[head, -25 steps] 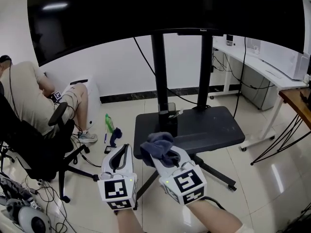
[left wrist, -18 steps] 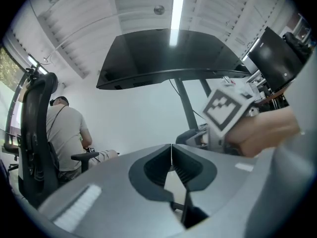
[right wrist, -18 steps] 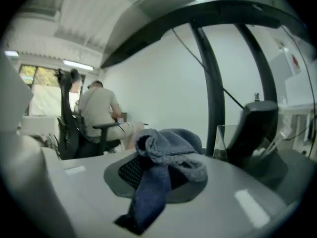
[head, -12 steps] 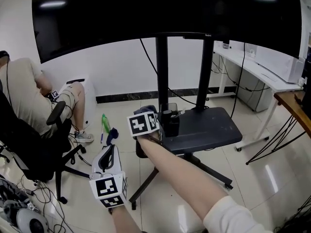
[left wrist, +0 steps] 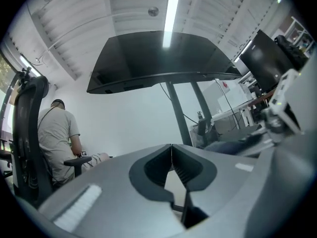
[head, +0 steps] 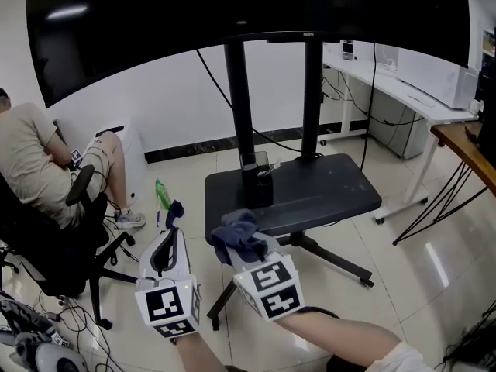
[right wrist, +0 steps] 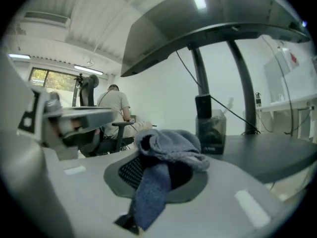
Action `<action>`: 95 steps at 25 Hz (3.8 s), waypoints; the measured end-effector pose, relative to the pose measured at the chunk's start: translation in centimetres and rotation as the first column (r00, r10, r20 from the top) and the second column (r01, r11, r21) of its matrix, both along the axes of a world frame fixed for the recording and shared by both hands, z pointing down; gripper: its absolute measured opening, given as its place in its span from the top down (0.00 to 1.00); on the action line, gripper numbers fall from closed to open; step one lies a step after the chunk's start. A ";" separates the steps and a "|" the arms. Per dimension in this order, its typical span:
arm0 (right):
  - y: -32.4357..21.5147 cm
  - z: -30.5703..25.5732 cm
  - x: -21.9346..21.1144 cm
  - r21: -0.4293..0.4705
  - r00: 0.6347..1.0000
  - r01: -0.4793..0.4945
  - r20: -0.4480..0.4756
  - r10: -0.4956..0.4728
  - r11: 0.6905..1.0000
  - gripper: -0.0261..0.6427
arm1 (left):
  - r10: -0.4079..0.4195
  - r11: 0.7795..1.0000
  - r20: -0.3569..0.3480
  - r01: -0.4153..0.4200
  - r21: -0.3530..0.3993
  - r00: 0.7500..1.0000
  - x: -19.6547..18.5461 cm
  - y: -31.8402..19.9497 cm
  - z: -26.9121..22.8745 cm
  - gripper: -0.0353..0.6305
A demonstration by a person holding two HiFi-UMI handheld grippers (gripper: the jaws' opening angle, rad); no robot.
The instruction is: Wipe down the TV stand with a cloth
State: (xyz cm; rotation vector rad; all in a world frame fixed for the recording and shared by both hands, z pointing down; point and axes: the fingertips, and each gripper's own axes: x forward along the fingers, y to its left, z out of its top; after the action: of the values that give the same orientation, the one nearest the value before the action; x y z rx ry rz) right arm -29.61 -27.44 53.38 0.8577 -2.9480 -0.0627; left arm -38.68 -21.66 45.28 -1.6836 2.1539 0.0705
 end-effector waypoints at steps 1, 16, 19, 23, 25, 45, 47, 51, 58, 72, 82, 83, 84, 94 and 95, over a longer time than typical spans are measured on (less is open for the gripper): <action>1.3 0.3 1.6 0.036 0.999 0.014 0.034 -0.016 0.999 0.84 | 0.017 1.000 0.011 -0.017 0.002 1.000 1.0 -0.1 -0.3 0.73; -24.0 -1.3 10.1 -0.124 0.980 -0.197 -0.051 0.192 0.973 0.83 | 0.142 0.989 -0.014 -0.142 -0.050 0.990 11.0 -8.8 1.7 0.85; -28.5 0.5 8.3 -0.196 0.965 -0.240 -0.155 0.212 0.951 0.83 | 0.155 0.984 -0.009 -0.155 -0.089 0.988 13.1 -10.0 2.3 0.85; -31.0 2.7 8.8 -0.303 0.957 -0.238 -0.236 0.170 0.923 0.82 | 0.148 0.983 0.049 -0.141 -0.113 0.988 16.4 -11.2 2.1 0.85; -32.2 2.6 9.3 -0.241 0.966 -0.205 -0.204 0.157 0.949 0.83 | 0.142 0.983 0.063 -0.133 -0.125 0.988 16.8 -11.6 2.5 0.85; -14.4 -4.0 20.8 0.145 0.991 -0.090 0.113 0.074 0.985 0.82 | 0.204 0.977 0.114 -0.193 -0.095 0.972 18.4 -12.3 2.5 0.85; -18.9 -4.7 19.1 0.103 0.996 -0.082 0.045 0.077 0.991 0.82 | 0.214 0.974 0.093 -0.206 -0.093 0.972 18.3 -12.3 2.5 0.85; -30.1 -1.8 16.3 -0.056 0.975 -0.201 -0.114 0.193 0.978 0.82 | 0.235 0.968 0.068 -0.227 -0.112 0.970 19.1 -13.0 3.3 0.85; -36.6 0.9 13.4 -0.155 0.931 -0.290 -0.276 0.240 0.944 0.82 | 0.235 0.969 0.091 -0.225 -0.105 0.968 18.9 -11.3 1.5 0.85; -11.1 -2.0 25.8 0.196 0.996 -0.067 -0.038 0.076 0.978 0.82 | 0.307 0.952 0.165 -0.300 -0.069 0.937 23.5 -11.9 0.5 0.85; -26.6 -3.7 24.7 0.076 0.978 -0.198 -0.055 0.202 0.977 0.82 | 0.318 0.947 0.134 -0.307 -0.095 0.939 24.7 -13.3 1.4 0.85; -29.5 -3.3 24.2 0.050 0.969 -0.223 -0.096 0.227 0.974 0.82 | 0.317 0.947 0.134 -0.306 -0.098 0.939 24.8 -13.2 1.4 0.85; -32.2 -2.8 23.6 0.032 0.959 -0.243 -0.144 0.245 0.970 0.82 | 0.316 0.947 0.135 -0.305 -0.099 0.939 24.8 -13.1 1.3 0.85; -38.2 0.3 23.0 -0.092 0.931 -0.261 -0.287 0.226 0.961 0.82 | 0.286 0.955 0.138 -0.270 -0.119 0.948 23.7 -13.2 1.8 0.85; -36.4 -0.2 23.6 -0.067 0.940 -0.236 -0.267 0.211 0.969 0.82 | 0.288 0.954 0.137 -0.273 -0.120 0.948 23.7 -13.4 1.9 0.85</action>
State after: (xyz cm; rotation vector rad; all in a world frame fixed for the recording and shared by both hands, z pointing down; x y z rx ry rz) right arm -5.97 -63.89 53.13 1.0742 -2.5731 -0.0154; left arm -14.96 -35.01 47.22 -1.9753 1.8207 -0.0852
